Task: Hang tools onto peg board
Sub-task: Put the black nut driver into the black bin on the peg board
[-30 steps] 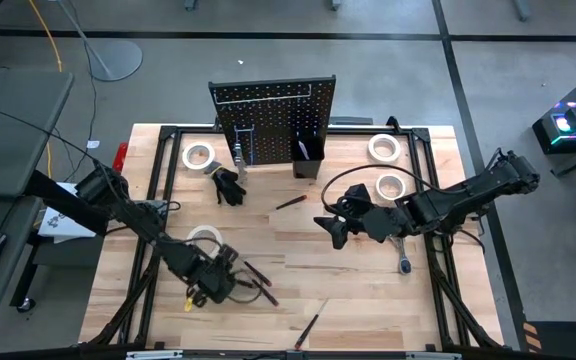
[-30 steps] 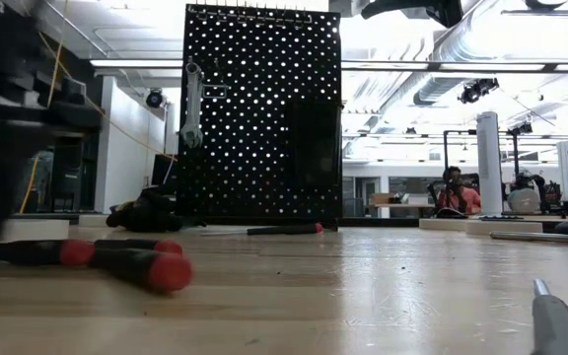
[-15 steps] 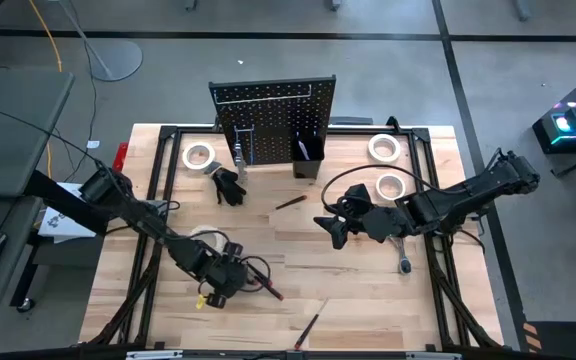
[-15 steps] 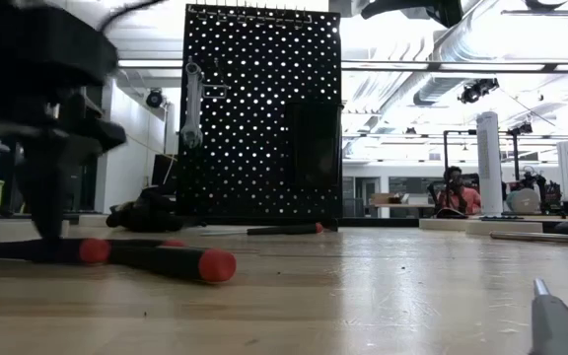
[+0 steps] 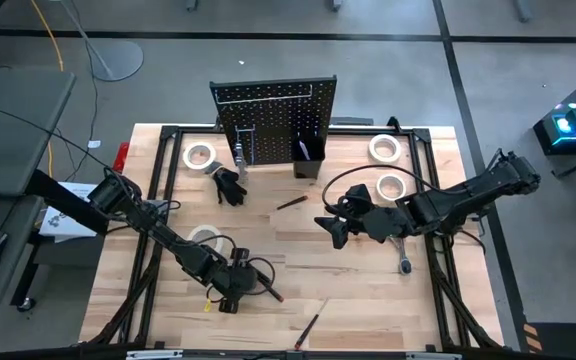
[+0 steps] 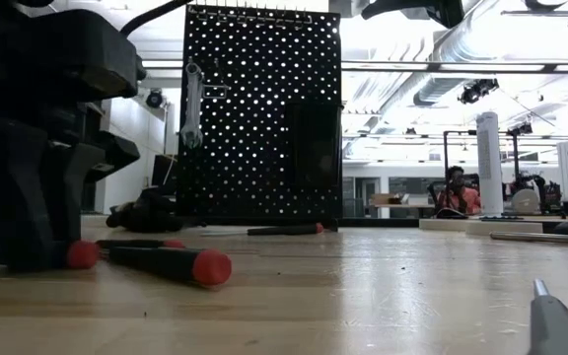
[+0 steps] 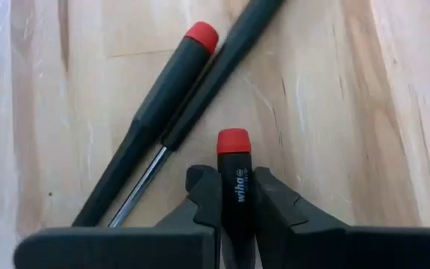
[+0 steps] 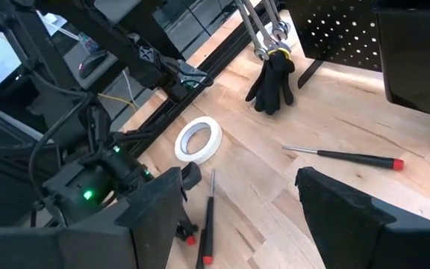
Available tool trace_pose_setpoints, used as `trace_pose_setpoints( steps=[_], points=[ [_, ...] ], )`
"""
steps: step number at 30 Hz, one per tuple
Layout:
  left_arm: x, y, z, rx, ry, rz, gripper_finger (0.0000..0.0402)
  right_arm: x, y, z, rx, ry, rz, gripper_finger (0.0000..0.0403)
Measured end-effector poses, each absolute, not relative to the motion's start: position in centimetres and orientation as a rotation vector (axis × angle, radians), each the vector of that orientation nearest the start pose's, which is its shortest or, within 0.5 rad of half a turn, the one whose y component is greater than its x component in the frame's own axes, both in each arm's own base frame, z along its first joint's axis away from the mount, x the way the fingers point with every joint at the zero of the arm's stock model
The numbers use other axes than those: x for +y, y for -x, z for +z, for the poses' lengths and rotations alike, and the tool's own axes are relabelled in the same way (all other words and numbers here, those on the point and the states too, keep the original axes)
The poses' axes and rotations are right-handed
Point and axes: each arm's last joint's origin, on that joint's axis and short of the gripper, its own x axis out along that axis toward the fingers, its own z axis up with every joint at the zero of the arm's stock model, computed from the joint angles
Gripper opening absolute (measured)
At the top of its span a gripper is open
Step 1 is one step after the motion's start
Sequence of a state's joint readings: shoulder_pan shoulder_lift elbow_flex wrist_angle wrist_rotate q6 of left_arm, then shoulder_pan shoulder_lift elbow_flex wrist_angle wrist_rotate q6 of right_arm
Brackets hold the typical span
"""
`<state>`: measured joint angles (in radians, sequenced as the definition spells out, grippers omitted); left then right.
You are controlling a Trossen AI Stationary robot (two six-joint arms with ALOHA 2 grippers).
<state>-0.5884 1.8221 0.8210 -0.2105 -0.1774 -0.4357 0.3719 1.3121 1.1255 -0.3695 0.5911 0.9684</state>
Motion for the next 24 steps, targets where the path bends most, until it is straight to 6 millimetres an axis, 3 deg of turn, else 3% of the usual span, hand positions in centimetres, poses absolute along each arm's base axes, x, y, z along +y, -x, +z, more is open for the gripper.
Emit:
trace_pose_setpoints(
  steps=[6,24],
  points=[
    [-16.4,-25.0,9.7,1.194,-0.014,-0.124,0.0035,8.8,-26.9,32.4,0.345,-0.688,-0.424,0.0256],
    [-14.8,-23.9,17.7,0.963,0.077,-0.012,0.0035,8.9,-27.1,32.8,0.311,-0.703,-0.398,0.0256]
  ],
)
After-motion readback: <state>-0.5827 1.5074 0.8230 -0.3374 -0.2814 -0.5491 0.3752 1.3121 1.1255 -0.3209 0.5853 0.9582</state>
